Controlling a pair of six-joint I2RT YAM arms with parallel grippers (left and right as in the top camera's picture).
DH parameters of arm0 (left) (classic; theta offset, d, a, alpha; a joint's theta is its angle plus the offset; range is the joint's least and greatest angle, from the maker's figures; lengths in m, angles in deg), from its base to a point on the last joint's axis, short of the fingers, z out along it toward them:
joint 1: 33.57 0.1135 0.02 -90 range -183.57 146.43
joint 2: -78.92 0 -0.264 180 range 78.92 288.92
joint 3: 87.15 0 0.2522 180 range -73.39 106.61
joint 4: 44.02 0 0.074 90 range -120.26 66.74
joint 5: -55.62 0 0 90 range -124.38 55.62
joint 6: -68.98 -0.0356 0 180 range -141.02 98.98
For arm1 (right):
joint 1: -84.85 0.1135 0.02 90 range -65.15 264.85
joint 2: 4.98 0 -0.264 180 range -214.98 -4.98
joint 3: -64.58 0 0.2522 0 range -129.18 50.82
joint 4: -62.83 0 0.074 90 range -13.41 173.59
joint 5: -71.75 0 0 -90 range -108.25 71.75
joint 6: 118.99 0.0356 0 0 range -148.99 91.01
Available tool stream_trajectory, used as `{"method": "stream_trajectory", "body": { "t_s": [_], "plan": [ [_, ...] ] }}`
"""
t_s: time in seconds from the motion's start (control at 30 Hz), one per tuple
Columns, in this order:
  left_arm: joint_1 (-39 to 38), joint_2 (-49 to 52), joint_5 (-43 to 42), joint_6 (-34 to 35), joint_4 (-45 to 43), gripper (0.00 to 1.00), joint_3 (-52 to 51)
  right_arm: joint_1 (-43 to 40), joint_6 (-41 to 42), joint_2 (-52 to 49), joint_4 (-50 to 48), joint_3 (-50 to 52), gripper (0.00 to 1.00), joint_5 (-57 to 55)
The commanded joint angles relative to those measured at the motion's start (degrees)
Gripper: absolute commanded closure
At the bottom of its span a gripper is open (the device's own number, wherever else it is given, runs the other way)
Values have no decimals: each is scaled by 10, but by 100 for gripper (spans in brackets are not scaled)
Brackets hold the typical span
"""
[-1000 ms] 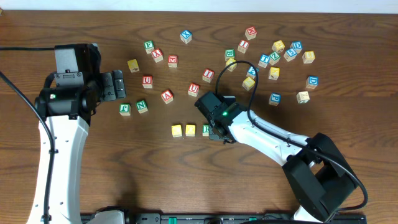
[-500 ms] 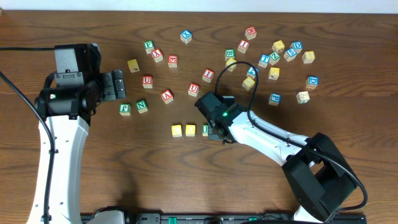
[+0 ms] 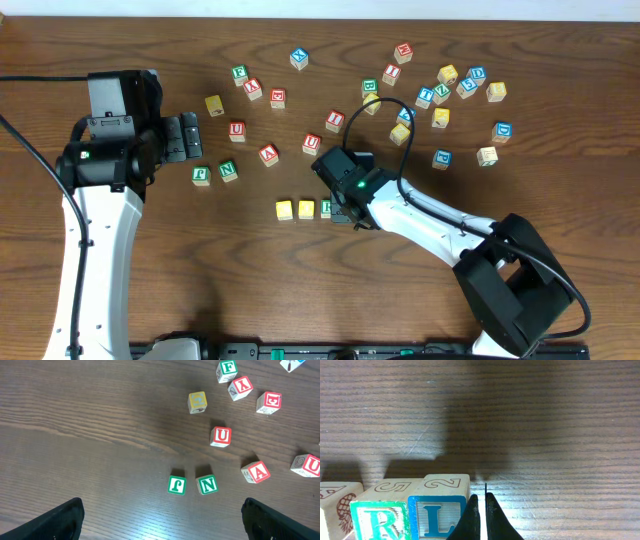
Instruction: Spell out CORL
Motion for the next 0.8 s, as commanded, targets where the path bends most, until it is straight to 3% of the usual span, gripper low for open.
{"method": "stream_trajectory", "body": {
  "t_s": [0.0,0.43,0.57,0.77],
  "plan": [
    [2,3,-3,-3,0,1,2,5,-6,-6,-3,3,99,-3],
    [2,3,-3,-3,0,1,2,5,-14,-6,-10,3,99,-4],
    [2,3,-3,-3,0,1,2,2,-15,-6,-1,3,99,-52],
    [2,3,-3,-3,0,1,2,-55,-30,-4,16,-2,99,-84]
  ]
}}
